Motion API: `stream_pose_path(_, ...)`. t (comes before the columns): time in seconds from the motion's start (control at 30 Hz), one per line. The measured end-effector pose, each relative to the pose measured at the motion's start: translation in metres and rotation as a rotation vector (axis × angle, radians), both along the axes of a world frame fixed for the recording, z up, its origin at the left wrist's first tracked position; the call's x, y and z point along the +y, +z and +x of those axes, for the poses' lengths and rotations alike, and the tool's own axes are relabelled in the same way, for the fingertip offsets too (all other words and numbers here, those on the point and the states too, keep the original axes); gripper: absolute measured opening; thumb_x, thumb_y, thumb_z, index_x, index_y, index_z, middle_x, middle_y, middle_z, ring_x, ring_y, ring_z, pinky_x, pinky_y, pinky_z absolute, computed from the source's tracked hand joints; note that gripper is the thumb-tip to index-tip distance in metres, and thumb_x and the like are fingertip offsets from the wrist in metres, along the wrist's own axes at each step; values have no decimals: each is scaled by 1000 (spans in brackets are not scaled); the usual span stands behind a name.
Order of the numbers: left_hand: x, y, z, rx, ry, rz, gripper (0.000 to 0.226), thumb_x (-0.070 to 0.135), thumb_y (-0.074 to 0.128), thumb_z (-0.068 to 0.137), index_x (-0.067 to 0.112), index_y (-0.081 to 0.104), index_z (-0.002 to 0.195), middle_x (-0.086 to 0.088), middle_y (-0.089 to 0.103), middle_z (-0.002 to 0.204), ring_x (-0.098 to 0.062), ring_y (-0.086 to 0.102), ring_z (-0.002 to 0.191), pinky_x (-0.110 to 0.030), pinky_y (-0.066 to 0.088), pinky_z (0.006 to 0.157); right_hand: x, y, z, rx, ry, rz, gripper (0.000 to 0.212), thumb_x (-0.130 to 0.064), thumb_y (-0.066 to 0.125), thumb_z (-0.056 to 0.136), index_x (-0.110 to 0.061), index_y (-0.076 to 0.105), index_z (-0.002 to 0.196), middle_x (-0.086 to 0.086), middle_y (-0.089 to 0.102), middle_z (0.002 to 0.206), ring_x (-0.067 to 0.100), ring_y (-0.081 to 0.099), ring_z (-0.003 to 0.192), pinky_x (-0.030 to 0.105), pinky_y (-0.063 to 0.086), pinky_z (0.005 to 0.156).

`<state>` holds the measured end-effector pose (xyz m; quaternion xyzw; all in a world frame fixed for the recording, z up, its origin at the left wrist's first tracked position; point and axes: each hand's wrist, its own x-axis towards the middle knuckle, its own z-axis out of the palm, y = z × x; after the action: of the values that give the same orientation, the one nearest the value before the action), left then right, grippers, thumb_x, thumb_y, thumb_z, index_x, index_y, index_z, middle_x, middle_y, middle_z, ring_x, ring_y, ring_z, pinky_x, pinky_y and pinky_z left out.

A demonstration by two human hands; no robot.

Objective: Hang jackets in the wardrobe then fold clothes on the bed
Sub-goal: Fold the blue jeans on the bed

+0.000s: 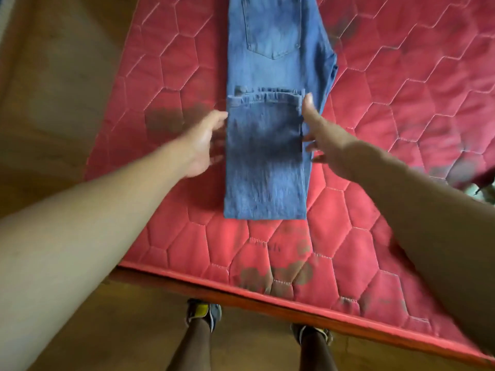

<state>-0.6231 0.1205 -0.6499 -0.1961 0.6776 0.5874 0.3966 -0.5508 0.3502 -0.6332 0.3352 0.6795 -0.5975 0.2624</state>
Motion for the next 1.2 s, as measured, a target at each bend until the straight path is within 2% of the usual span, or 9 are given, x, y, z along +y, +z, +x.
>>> stream_pose_path(0.07,-1,-29,6,-97,-48,-16,39,55,53,92,24,63,113,3,63,114,-15,61,104,-33,48,93,3,-31,7,-65,48,-17,66,-83,38,88,-34,61,126,-11,62,110,10,59,94,35,49,79)
stream_pose_path(0.2,-14,-48,54,-153,62,29,18,36,53,101,22,61,109,1,66,101,-15,62,90,-33,50,80,3,-64,48,-84,-152,-196,20,-41,70,93,-24,60,89,1,55,78,16,48,66,30,43,62)
stream_pose_path(0.43,-44,-45,119,-157,-92,-2,10,7,60,97,7,65,105,-8,76,101,-19,71,93,-31,56,80,-9,-72,108,-186,-63,-235,13,2,70,88,-10,67,84,3,71,81,13,67,68,25,54,61)
stream_pose_path(0.57,-25,-57,111,-5,-45,4,15,5,61,96,8,63,111,-15,73,109,-18,69,97,-29,52,88,-16,-82,105,-51,-108,-127,47,-30,79,70,6,63,96,16,69,92,26,63,84,45,50,80)
stream_pose_path(0.67,-16,-68,113,-46,-11,54,18,4,57,100,10,63,116,-11,72,116,-19,69,106,-39,51,103,-23,-97,107,-42,-180,-152,41,-27,73,72,1,62,98,28,70,107,30,65,91,58,52,92)
stream_pose_path(0.8,-25,-66,134,-151,-51,-20,25,5,56,101,14,63,124,-6,74,118,-23,70,110,-52,51,103,-25,-102,120,-137,-158,-199,10,-16,65,80,-12,64,89,14,62,85,27,57,82,45,48,77)
stream_pose_path(0.93,-29,-52,148,-199,-81,-14,20,14,60,99,22,64,118,1,77,110,-23,72,106,-54,54,96,-36,-99,136,-141,-72,-49,21,-29,75,78,-21,59,90,-2,59,75,19,56,71,33,44,68)
stream_pose_path(1.03,-19,-56,114,10,33,-36,14,15,64,96,27,63,104,6,76,102,-19,69,104,-37,50,90,-39,-90,108,109,-101,178,43,-26,74,88,-26,44,120,-5,58,76,10,55,57,28,45,56)
stream_pose_path(1.2,6,-74,47,269,41,-60,33,14,71,84,39,59,102,-4,61,96,-14,56,86,-31,40,85,-30,-95,28,166,-81,394,26,-37,72,89,-24,56,104,-8,58,78,17,56,69,31,47,66)
